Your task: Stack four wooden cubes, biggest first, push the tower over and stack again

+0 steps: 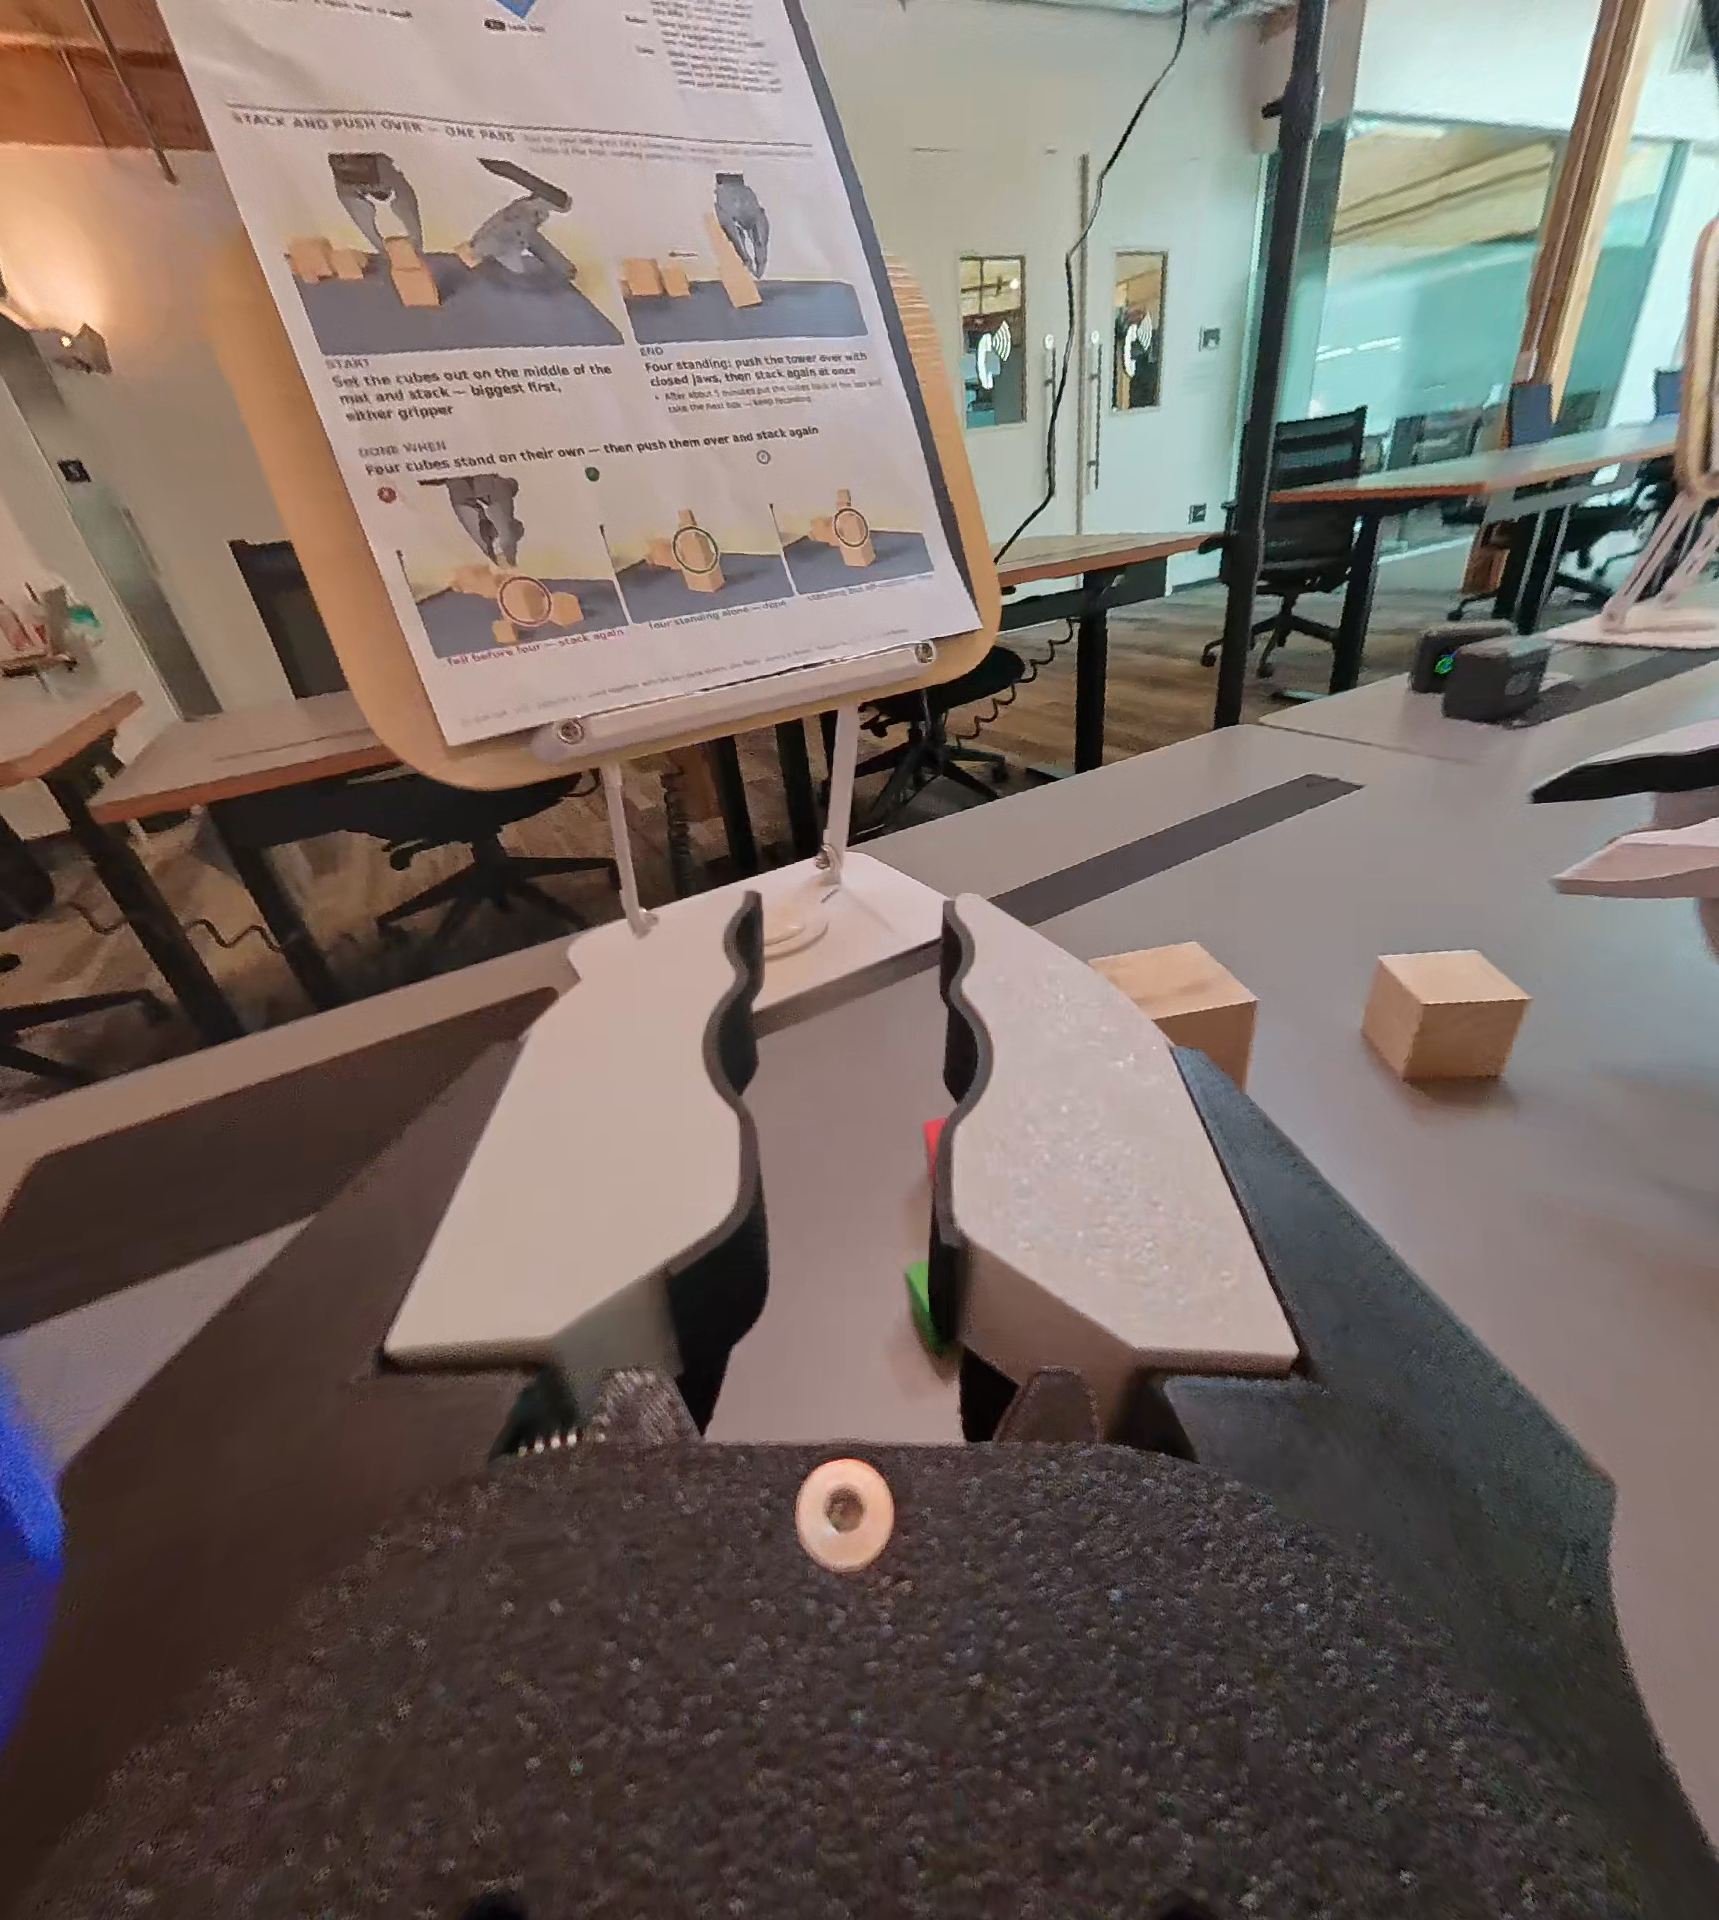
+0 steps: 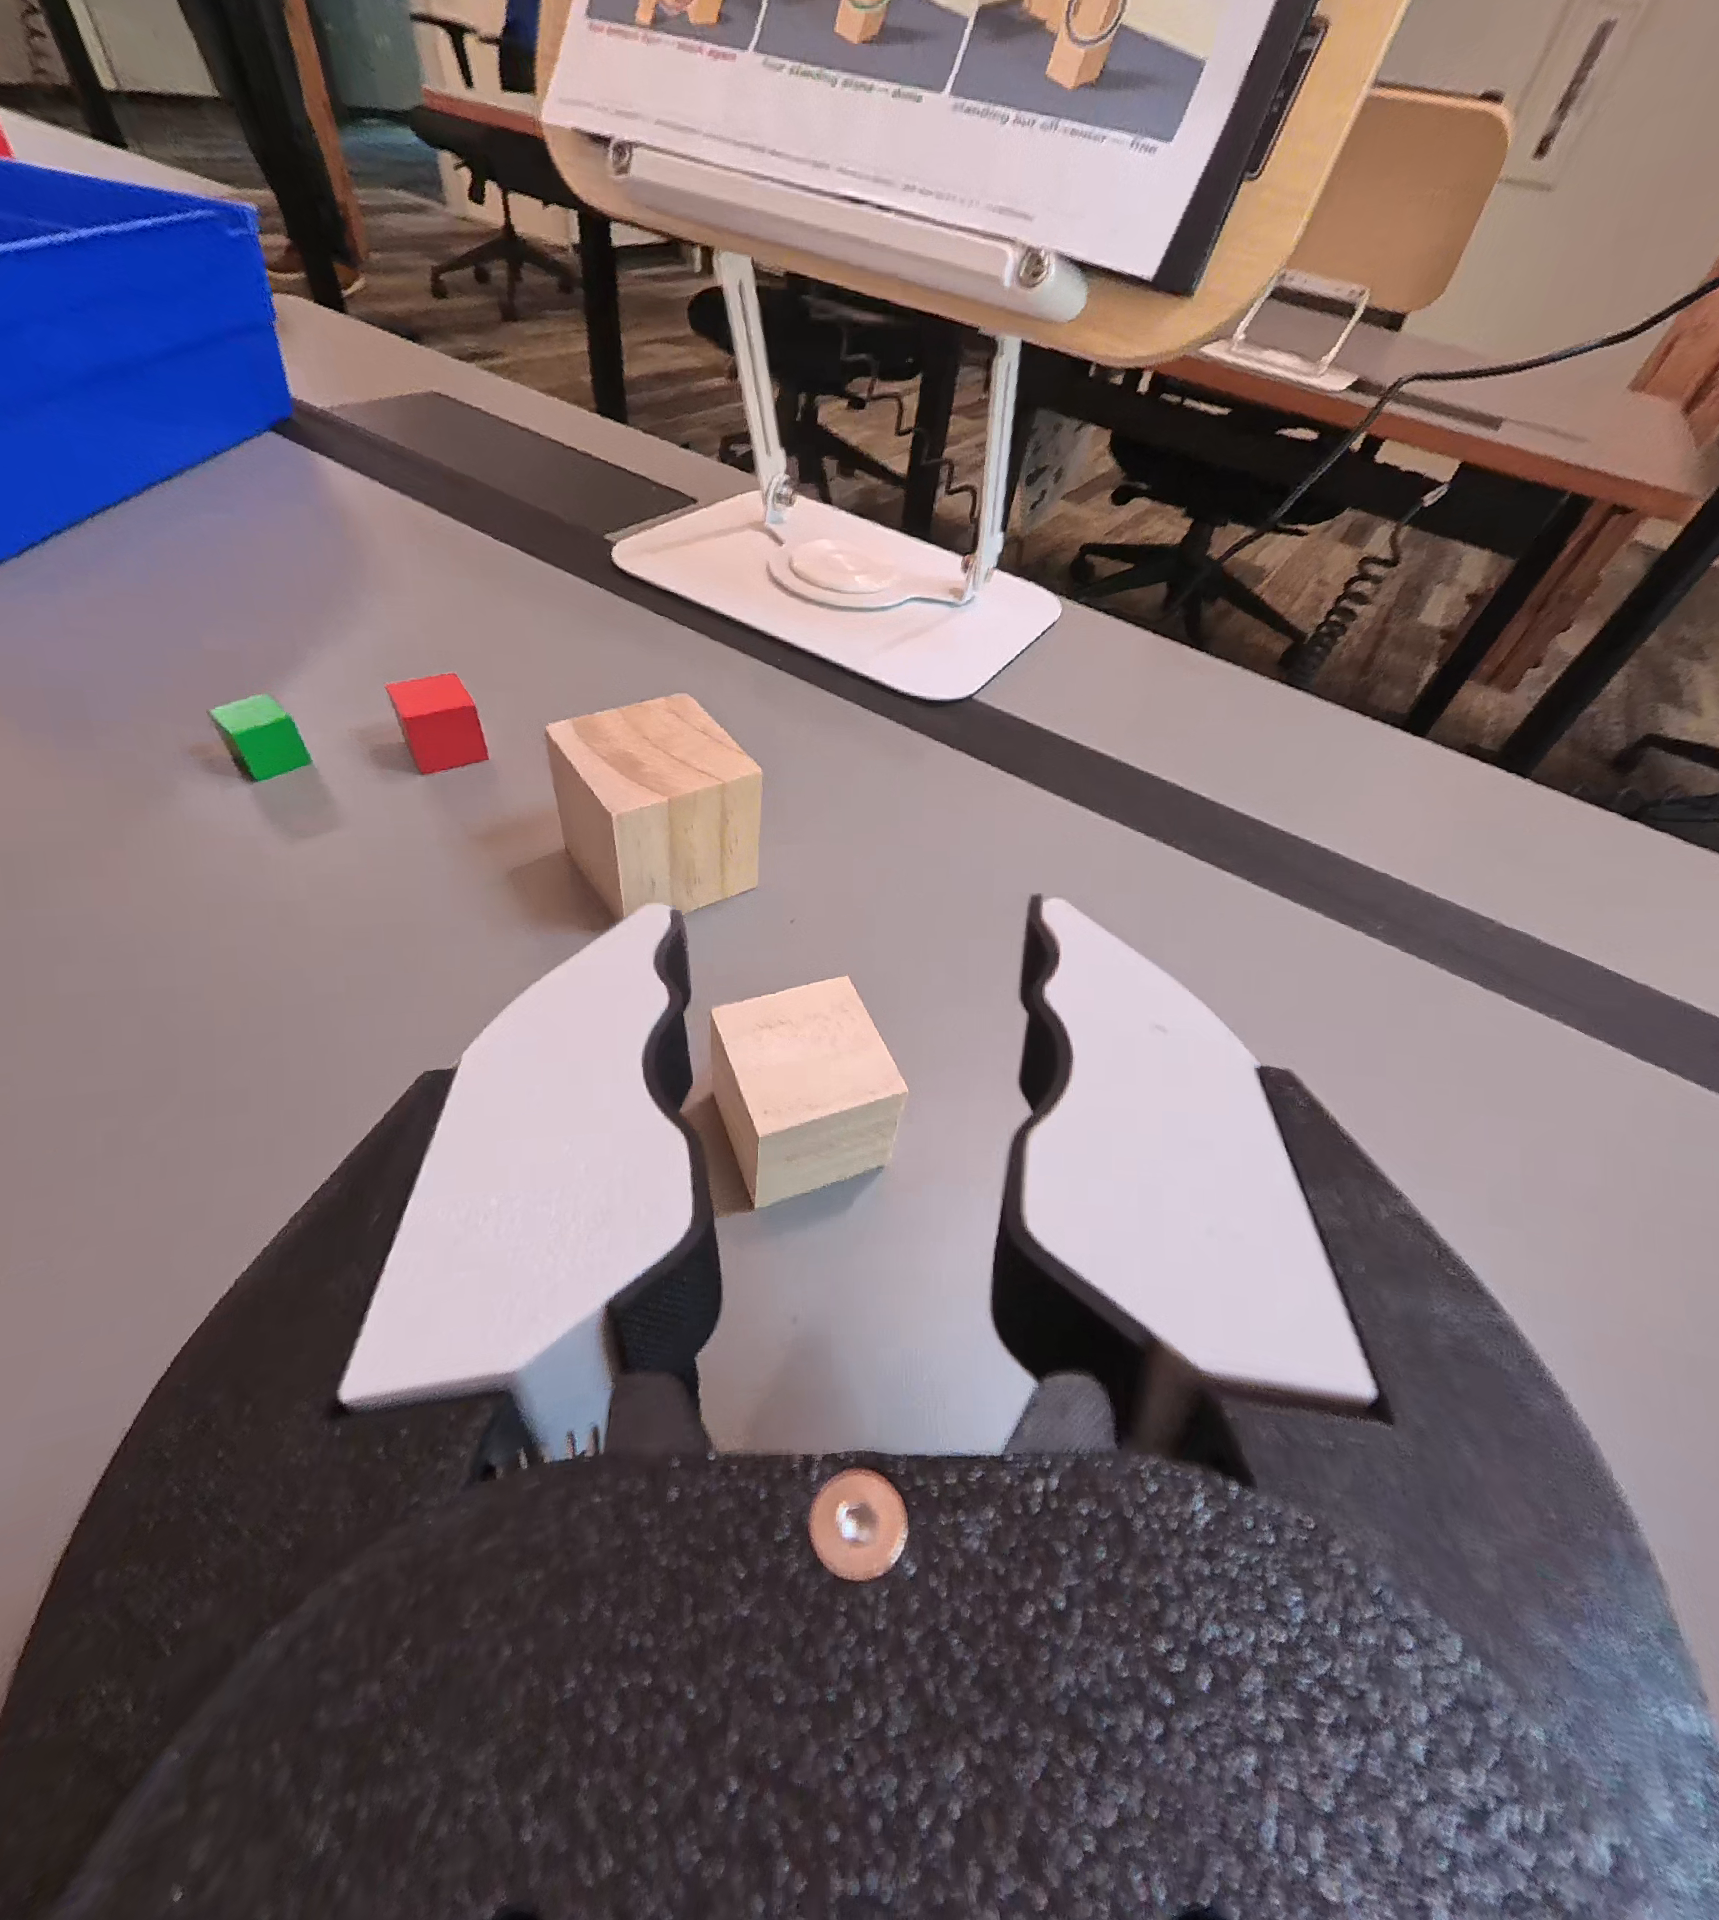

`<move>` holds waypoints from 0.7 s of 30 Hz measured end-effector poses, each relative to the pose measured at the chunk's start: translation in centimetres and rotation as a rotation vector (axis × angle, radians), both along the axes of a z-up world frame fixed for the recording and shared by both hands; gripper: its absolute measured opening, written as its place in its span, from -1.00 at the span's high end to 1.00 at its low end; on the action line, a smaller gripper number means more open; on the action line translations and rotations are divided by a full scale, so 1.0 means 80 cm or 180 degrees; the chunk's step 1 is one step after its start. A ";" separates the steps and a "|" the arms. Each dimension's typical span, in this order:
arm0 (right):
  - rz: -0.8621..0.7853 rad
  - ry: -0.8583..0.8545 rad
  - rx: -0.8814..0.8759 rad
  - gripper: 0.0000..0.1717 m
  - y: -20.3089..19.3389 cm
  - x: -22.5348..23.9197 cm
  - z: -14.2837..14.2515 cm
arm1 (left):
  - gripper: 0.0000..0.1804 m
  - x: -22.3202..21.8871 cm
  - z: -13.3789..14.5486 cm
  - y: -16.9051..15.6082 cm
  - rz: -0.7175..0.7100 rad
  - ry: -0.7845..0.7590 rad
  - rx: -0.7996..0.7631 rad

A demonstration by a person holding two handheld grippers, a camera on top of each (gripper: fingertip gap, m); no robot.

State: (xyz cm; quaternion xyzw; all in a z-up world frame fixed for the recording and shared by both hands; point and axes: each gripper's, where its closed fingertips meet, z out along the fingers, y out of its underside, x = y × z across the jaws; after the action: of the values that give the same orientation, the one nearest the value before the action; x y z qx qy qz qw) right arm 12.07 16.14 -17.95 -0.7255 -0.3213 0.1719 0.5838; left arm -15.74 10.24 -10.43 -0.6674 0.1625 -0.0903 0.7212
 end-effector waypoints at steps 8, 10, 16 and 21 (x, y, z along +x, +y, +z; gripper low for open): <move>0.0242 -0.0272 0.0013 0.13 -0.012 -0.052 -0.007 | 1.00 0.033 -0.030 -0.007 -0.0546 -0.0082 0.0032; 0.0397 -0.0489 -0.0125 0.08 -0.013 -0.073 -0.012 | 1.00 0.042 -0.037 0.005 -0.0741 -0.0038 0.0007; 0.0659 -0.1142 -0.0272 0.04 0.016 -0.112 -0.014 | 1.00 0.057 -0.060 0.036 -0.1539 -0.0014 -0.0223; 0.1190 -0.1487 -0.0899 -0.04 0.047 -0.150 -0.044 | 1.00 0.038 -0.071 0.042 -0.1457 -0.0092 -0.0344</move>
State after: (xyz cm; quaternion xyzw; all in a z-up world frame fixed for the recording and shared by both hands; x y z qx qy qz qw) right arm 0.11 19.94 -21.44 -0.7476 -0.5471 0.1478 0.3464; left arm -12.68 13.62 -16.13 -0.6493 0.2941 -0.2696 0.6474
